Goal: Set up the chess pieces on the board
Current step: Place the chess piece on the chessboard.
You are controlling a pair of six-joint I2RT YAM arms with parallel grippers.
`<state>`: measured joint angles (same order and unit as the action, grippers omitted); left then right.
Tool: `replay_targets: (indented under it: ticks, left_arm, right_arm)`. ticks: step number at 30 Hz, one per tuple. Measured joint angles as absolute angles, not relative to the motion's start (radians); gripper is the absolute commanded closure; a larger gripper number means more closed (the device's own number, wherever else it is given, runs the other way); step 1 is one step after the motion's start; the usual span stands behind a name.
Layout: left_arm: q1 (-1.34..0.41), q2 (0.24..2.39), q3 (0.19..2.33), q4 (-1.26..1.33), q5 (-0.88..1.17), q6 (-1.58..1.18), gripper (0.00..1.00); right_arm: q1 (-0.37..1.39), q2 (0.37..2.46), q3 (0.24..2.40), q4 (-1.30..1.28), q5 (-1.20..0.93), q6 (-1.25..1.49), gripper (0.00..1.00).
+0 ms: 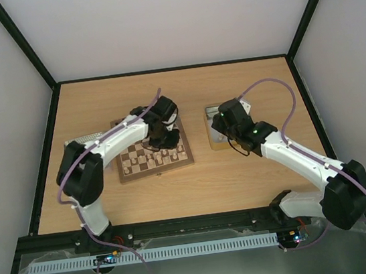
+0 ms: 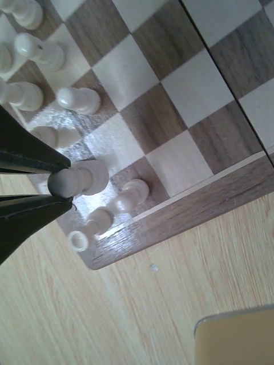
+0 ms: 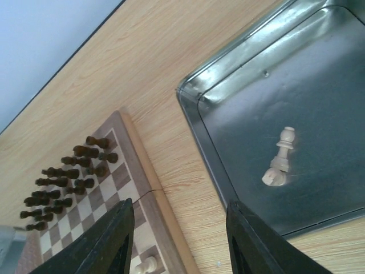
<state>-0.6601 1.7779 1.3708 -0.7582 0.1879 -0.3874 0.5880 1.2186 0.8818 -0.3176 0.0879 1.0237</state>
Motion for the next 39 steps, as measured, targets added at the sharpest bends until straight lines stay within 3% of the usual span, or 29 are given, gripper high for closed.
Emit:
replay_targets:
  ticks: [6, 24, 39]
  left_arm:
    - [-0.669, 1.906, 1.467, -0.807, 0.136, -0.382, 0.98]
    - [-0.669, 1.95, 1.47, -0.854, 0.097, -0.356, 0.97]
    - [-0.662, 1.964, 1.472, -0.859, 0.134, -0.32, 0.83]
  right_arm:
    - [0.588, 1.212, 0.855, -0.318, 0.094, 1.013, 0.56]
    - [0.587, 1.211, 0.837, -0.318, 0.092, 1.009, 0.56]
    - [0.587, 1.211, 0.837, -0.318, 0.095, 1.009, 0.56]
